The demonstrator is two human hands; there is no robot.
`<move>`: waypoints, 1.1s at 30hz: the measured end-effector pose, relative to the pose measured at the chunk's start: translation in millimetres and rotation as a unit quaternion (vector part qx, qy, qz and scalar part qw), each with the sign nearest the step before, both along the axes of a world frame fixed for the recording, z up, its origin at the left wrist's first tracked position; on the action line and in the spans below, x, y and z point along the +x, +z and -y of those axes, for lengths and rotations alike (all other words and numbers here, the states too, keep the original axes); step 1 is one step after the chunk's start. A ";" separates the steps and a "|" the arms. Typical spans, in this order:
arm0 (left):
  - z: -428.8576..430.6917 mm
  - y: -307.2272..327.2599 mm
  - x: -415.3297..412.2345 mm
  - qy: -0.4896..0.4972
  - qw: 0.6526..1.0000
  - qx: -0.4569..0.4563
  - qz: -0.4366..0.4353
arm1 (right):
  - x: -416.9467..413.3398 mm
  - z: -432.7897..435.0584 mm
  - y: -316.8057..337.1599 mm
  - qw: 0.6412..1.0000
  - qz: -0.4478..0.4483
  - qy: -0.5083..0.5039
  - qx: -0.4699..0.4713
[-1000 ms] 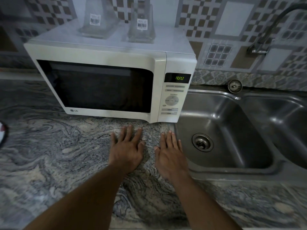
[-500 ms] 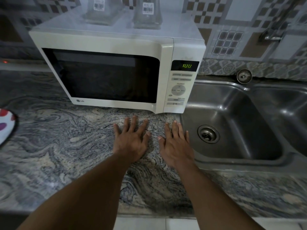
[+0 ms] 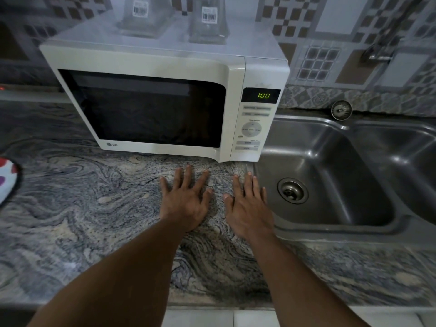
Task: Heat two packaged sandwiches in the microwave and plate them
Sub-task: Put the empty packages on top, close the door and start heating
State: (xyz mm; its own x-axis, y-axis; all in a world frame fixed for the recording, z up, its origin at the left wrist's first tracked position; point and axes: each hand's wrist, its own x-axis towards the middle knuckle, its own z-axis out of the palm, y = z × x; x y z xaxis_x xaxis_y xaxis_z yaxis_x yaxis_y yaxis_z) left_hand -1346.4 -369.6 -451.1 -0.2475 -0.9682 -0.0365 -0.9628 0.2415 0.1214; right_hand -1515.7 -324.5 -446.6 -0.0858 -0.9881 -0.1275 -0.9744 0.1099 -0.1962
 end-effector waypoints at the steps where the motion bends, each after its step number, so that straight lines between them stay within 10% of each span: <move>1: -0.1 -0.1 0.0 0.000 1.000 0.000 0.000 | 0.0 -0.1 0.0 1.000 0.001 -0.001 0.000; 33: -1.8 2.2 -1.2 0.005 1.000 0.006 0.001 | -1.0 -1.3 0.2 1.000 0.007 -0.001 0.000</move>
